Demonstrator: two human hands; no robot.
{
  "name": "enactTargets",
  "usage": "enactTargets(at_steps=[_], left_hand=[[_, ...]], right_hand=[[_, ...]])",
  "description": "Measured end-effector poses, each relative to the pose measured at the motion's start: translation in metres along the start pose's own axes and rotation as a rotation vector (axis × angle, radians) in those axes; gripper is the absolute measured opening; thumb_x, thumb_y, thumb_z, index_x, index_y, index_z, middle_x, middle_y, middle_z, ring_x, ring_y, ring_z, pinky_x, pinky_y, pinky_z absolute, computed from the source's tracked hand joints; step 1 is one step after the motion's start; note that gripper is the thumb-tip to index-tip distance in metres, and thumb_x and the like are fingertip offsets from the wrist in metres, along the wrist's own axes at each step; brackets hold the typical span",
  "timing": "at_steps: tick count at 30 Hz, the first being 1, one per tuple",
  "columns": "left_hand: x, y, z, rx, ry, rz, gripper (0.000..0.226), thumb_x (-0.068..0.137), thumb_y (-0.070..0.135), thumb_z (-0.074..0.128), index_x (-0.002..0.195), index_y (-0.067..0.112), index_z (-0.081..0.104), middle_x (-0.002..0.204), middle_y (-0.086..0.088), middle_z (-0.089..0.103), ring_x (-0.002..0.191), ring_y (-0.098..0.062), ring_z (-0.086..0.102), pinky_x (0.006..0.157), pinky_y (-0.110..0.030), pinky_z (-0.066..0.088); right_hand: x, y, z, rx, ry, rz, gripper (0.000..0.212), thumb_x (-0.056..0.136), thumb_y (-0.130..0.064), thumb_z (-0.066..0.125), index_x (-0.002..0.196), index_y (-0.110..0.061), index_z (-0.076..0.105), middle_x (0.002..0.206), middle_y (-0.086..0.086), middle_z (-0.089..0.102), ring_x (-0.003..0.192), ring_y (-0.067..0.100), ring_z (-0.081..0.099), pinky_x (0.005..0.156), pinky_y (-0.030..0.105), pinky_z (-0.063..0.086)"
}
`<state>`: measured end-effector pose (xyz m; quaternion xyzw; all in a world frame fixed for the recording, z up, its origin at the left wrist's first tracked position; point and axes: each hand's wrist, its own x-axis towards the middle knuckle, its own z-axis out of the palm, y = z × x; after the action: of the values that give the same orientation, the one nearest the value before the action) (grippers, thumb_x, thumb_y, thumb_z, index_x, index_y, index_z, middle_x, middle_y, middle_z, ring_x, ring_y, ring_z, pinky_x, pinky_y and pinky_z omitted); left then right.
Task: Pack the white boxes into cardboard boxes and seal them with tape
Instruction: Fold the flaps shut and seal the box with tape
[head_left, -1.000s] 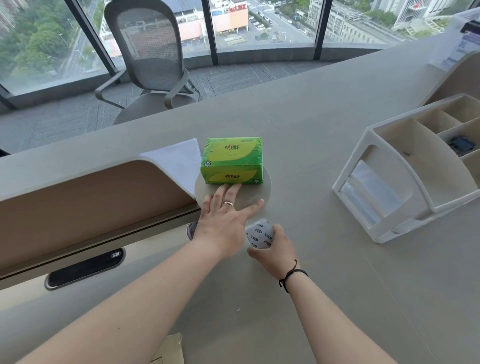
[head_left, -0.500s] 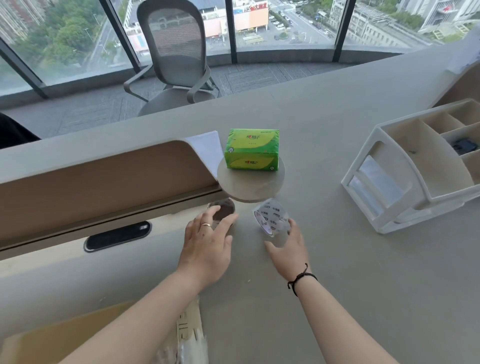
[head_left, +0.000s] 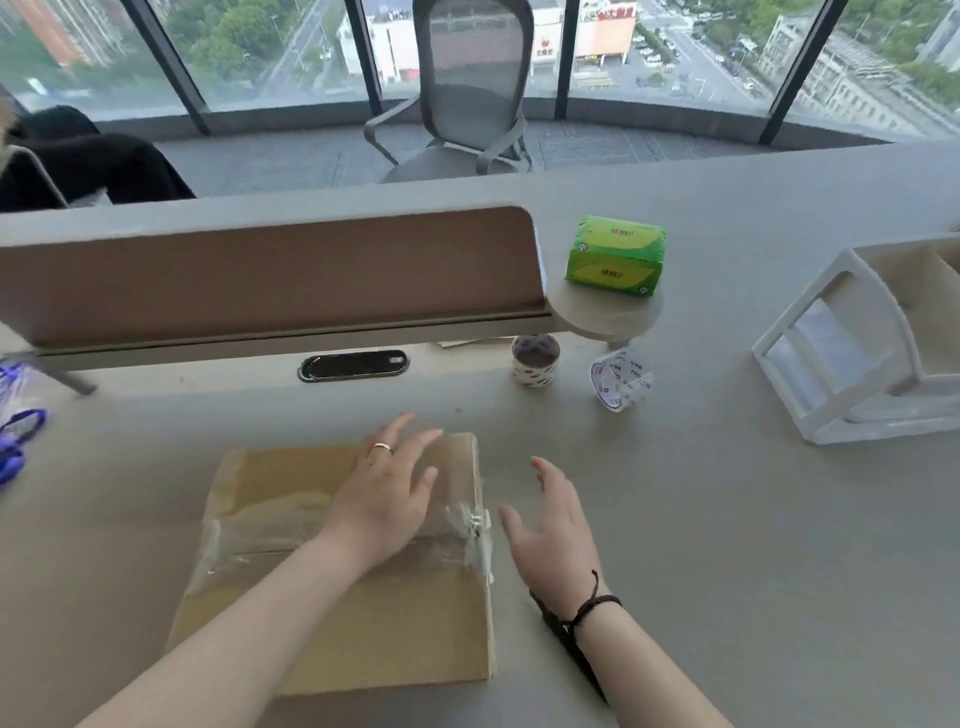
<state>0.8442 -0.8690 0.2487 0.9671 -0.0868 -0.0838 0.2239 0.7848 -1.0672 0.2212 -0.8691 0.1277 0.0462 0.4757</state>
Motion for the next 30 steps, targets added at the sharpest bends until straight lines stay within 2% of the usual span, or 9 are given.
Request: enactTargets(at_steps=[3,6,10,12,14,18,23,27,30], left_hand=[[-0.034,-0.029,-0.008,-0.045,-0.004,0.017,0.046,0.103,0.029,0.052,0.148,0.030,0.046,0.165,0.006,0.023,0.151,-0.023,0.026,0.121,-0.041,0.025],[-0.062,-0.060,-0.012,-0.039,-0.076,0.059,0.052,0.105,0.035,0.044,0.156,0.027,0.036,0.166,0.015,0.010,0.154,-0.011,0.016,0.122,-0.023,0.008],[-0.086,-0.096,-0.017,0.052,-0.194,0.123,0.083,0.089,0.067,0.002,0.160,0.027,0.017,0.159,0.021,-0.004,0.152,-0.003,-0.004,0.115,-0.011,-0.014],[-0.094,-0.111,-0.020,0.099,-0.212,0.142,0.099,0.077,0.080,-0.019,0.159,0.030,0.006,0.157,0.022,-0.009,0.149,-0.002,-0.013,0.112,-0.009,-0.021],[-0.103,-0.123,-0.023,0.155,-0.225,0.158,0.101,0.069,0.076,-0.033,0.156,0.033,-0.003,0.157,0.023,-0.014,0.147,-0.002,-0.020,0.112,-0.011,-0.023],[-0.111,-0.138,-0.023,0.170,-0.230,0.160,0.092,0.075,0.072,-0.029,0.156,0.036,-0.005,0.160,0.023,-0.018,0.151,-0.005,-0.020,0.118,-0.018,-0.018],[-0.108,-0.138,-0.024,0.171,-0.231,0.165,0.102,0.070,0.073,-0.035,0.158,0.035,-0.001,0.159,0.022,-0.017,0.150,-0.005,-0.020,0.118,-0.022,-0.016],[-0.107,-0.139,-0.034,0.185,-0.251,0.174,0.088,0.074,0.069,-0.026,0.156,0.044,-0.005,0.156,0.028,-0.021,0.146,0.001,-0.024,0.117,-0.020,-0.018],[-0.110,-0.147,-0.038,0.192,-0.251,0.163,0.090,0.071,0.075,-0.030,0.155,0.051,-0.005,0.156,0.028,-0.022,0.147,0.002,-0.024,0.117,-0.022,-0.018]], right_hand=[[-0.025,-0.024,0.019,-0.105,0.023,-0.189,0.054,0.097,-0.029,0.060,0.147,-0.019,0.042,0.142,-0.013,0.044,0.137,0.006,0.038,0.102,0.003,0.020],[-0.043,-0.041,0.041,-0.253,-0.049,-0.324,0.052,0.099,-0.034,0.053,0.148,-0.020,0.042,0.155,-0.008,0.040,0.146,0.008,0.031,0.118,0.018,0.020],[-0.061,-0.057,0.072,-0.478,-0.297,-0.413,0.064,0.100,-0.051,0.022,0.158,-0.024,0.023,0.166,-0.011,0.013,0.153,0.003,0.002,0.121,0.020,-0.008],[-0.065,-0.066,0.089,-0.555,-0.365,-0.442,0.073,0.096,-0.056,0.010,0.159,-0.022,0.018,0.167,-0.008,0.008,0.153,0.004,-0.001,0.120,0.023,-0.011],[-0.068,-0.072,0.105,-0.600,-0.416,-0.439,0.075,0.099,-0.061,0.003,0.160,-0.019,0.015,0.167,-0.007,0.004,0.154,0.007,-0.003,0.120,0.026,-0.011],[-0.071,-0.080,0.121,-0.658,-0.430,-0.426,0.087,0.087,-0.062,-0.005,0.160,-0.017,0.011,0.166,-0.008,-0.003,0.153,0.009,-0.010,0.120,0.030,-0.013],[-0.068,-0.082,0.121,-0.707,-0.427,-0.416,0.085,0.087,-0.063,-0.006,0.160,-0.022,0.010,0.166,-0.012,-0.003,0.151,0.003,-0.012,0.120,0.029,-0.012],[-0.066,-0.082,0.114,-0.738,-0.425,-0.436,0.082,0.088,-0.063,-0.005,0.160,-0.027,0.011,0.162,-0.019,-0.005,0.149,-0.001,-0.010,0.120,0.028,-0.012],[-0.064,-0.077,0.101,-0.750,-0.400,-0.387,0.082,0.086,-0.066,-0.006,0.159,-0.031,0.010,0.159,-0.023,-0.008,0.148,-0.004,-0.010,0.121,0.029,-0.010]])
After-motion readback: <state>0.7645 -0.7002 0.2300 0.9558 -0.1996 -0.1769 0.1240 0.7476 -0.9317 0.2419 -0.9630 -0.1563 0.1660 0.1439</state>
